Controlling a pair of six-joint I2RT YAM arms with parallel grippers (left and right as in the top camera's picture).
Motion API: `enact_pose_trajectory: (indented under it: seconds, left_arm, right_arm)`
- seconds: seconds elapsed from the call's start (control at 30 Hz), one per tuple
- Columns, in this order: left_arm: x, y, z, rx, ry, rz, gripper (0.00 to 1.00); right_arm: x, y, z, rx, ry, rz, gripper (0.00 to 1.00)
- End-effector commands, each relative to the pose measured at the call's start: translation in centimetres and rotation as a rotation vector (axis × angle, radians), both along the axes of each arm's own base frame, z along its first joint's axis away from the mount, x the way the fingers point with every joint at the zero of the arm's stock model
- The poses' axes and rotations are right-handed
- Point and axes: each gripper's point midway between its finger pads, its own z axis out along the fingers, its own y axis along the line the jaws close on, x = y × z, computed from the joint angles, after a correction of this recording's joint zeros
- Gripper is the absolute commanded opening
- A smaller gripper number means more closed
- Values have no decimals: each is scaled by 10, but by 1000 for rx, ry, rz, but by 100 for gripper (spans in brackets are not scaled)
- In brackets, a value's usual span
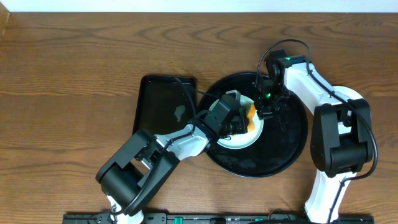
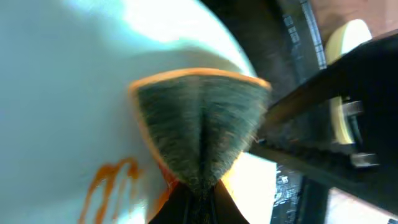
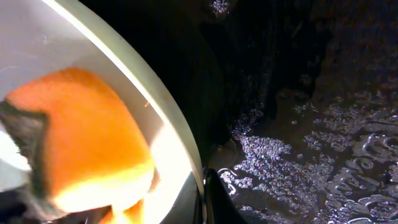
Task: Clean dirty plates on tray and stack at the side
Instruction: 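Scrub the remaining plate with the sponge in the left gripper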
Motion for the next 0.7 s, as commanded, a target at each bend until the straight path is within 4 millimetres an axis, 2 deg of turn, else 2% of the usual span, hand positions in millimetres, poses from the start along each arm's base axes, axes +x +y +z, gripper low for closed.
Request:
enact_pose_trajectory:
  seconds: [0.0,0.13,0.27,0.37,0.53,0.67]
  left_arm:
    - [-11,12,-19,61,78,11,7]
    - [-30,34,-37,151,188,3,7]
    - [-44,43,-34,180,223,-72,7]
    - [-32,53,-25,209,157,-65,7]
    - [6,83,-17,281,56,77,7]
    - [25,86,-2,232,25,81,7]
  right_arm:
    - [1,2,8,3,-19,-10,1]
    - [1,2,8,3,-19,-10,1]
    - [1,2,8,3,-19,-9,1]
    - [1,2,8,3,-19,-9,1]
    - [-1,1,8,1,-12,-9,1]
    - [-1,1,8,1,-10,-9,1]
